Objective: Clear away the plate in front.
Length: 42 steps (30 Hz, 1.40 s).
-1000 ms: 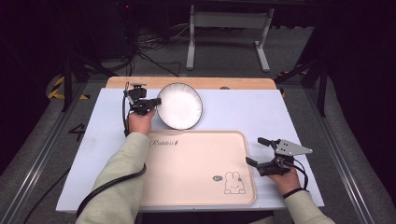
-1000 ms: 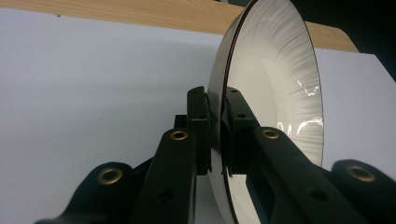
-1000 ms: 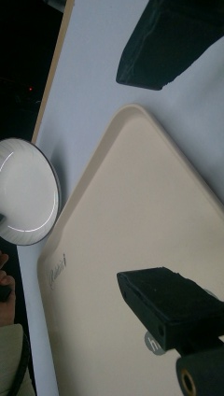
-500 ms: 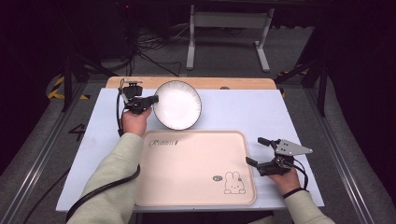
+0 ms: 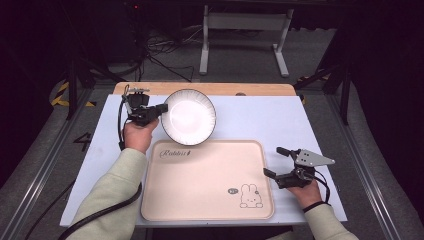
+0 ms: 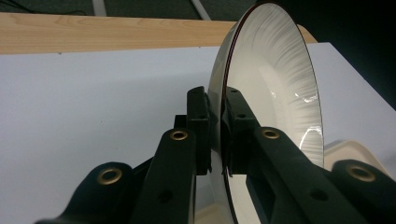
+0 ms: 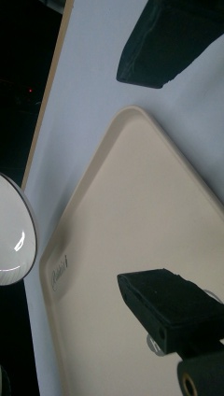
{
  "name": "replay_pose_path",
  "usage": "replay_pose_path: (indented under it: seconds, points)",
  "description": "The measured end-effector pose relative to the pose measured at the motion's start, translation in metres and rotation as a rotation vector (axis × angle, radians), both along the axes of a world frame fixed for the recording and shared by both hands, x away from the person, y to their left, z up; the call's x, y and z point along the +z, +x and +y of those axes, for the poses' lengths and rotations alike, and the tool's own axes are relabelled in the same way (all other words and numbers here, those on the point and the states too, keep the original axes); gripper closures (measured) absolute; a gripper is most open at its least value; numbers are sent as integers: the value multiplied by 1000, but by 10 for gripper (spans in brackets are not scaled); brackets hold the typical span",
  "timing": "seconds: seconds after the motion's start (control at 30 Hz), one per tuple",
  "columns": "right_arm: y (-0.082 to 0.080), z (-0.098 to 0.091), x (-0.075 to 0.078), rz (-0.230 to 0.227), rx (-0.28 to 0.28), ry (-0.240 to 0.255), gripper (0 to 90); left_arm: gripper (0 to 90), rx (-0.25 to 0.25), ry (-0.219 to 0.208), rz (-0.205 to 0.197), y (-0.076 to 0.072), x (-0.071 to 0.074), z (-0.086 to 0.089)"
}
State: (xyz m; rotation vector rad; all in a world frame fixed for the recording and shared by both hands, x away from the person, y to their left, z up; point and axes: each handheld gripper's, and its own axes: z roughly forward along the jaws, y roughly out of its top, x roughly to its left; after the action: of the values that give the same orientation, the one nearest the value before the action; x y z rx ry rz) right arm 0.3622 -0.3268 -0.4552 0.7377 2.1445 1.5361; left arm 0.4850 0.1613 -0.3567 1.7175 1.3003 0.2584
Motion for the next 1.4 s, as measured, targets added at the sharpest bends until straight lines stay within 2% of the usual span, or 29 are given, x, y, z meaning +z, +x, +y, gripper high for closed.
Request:
replay_pose_path:
  seconds: [0.2,0.5,0.6,0.83,1.1,1.3,1.4]
  points:
    - [0,0,0,1,0,2,49,834,-29,32,-24,-13,7,-5]
    - [0,0,0,2,1,1,49,836,-104,19,-17,-30,16,-9]
    - [0,0,0,2,1,0,49,836,-124,9,-3,-37,19,-11]
    - [0,0,0,2,1,0,49,836,-189,22,-10,-51,26,-14]
    - [0,-1,0,5,-2,12,46,835,-217,10,2,-61,26,-15]
    - [0,-1,0,8,-6,17,39,835,-244,4,20,-68,20,-15]
    - [0,-2,0,10,-6,18,36,834,-243,-2,17,-71,16,-15]
